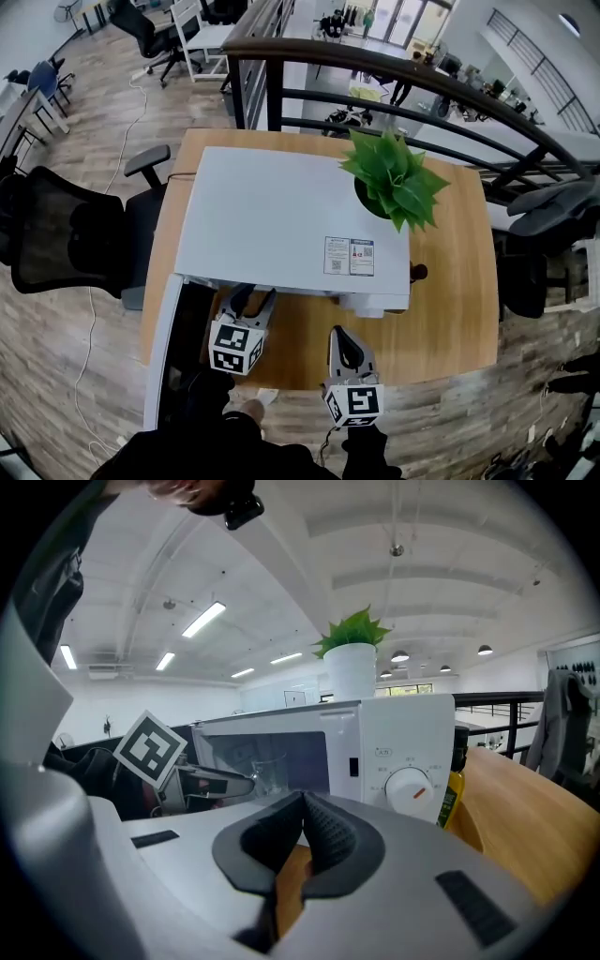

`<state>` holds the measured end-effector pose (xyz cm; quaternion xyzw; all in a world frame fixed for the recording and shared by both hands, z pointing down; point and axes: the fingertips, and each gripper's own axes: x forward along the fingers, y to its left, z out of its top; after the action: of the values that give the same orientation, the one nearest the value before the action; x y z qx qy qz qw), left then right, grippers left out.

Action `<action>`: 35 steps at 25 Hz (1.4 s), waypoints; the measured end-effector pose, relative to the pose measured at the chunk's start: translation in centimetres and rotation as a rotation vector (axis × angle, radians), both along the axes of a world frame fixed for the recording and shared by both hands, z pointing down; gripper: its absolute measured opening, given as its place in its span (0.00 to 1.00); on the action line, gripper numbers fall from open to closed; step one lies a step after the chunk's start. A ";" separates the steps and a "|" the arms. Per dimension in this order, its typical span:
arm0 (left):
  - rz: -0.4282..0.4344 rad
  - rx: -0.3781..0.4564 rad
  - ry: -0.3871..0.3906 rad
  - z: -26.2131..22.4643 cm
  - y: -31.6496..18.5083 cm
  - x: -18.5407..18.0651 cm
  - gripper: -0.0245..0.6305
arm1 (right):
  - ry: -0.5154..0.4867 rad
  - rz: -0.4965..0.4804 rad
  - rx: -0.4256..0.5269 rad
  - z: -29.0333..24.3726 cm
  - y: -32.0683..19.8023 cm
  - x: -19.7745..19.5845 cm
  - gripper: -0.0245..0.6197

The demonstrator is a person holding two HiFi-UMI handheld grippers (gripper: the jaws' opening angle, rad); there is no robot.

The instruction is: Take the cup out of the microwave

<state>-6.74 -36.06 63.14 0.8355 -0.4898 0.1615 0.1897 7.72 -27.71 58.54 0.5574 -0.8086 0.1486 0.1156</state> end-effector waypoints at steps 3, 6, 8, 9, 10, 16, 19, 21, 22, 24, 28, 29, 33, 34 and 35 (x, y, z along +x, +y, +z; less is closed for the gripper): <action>0.010 0.008 -0.003 0.5 -0.9 0.5 0.31 | 0.005 0.005 -0.014 0.7 -0.5 0.5 0.06; 0.026 0.006 -0.006 1.1 -1.7 1.1 0.31 | 0.003 0.010 -0.021 1.2 -1.1 0.8 0.06; 0.035 0.001 -0.011 1.5 -2.1 1.4 0.31 | 0.004 0.010 -0.024 1.4 -1.3 1.0 0.06; 0.039 -0.002 -0.016 1.7 -2.3 1.5 0.30 | 0.004 0.010 -0.026 1.4 -1.4 1.1 0.06; 0.043 -0.003 -0.022 1.8 -2.5 1.5 0.30 | 0.005 0.011 -0.028 1.5 -1.5 1.2 0.06; 0.063 0.002 -0.032 2.2 -3.4 2.1 0.24 | 0.002 0.018 -0.048 2.4 -1.8 1.7 0.06; 0.077 0.003 -0.038 2.5 -3.8 2.6 0.22 | -0.003 0.022 -0.054 2.7 -1.9 1.9 0.06; 0.086 0.003 -0.038 2.7 -4.1 3.0 0.21 | -0.007 0.025 -0.057 2.8 -2.0 2.1 0.06; 0.090 0.003 -0.038 2.8 -4.2 3.2 0.20 | -0.007 0.027 -0.059 2.9 -2.1 2.2 0.06; 0.096 0.001 -0.042 3.0 -4.4 3.5 0.19 | -0.007 0.033 -0.062 3.1 -2.2 2.4 0.06; 0.098 0.004 -0.051 3.5 -4.8 3.8 0.12 | -0.002 0.041 -0.063 3.3 -2.5 2.7 0.06; 0.102 0.004 -0.048 3.6 -4.8 3.9 0.11 | -0.001 0.042 -0.064 3.4 -2.5 2.8 0.06; 0.131 0.014 -0.032 3.8 -5.2 4.6 0.09 | 0.001 0.057 -0.077 3.6 -2.6 2.9 0.06; 0.142 0.019 -0.033 3.8 -5.2 4.7 0.09 | 0.002 0.059 -0.080 3.7 -2.5 2.9 0.06; 0.153 0.026 -0.039 3.8 -5.3 4.9 0.08 | 0.004 0.060 -0.083 3.7 -2.5 2.8 0.06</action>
<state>-1.85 -41.33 66.93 0.8697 -0.4299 0.1854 0.1565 10.57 -30.21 62.24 0.5766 -0.7844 0.1842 0.1356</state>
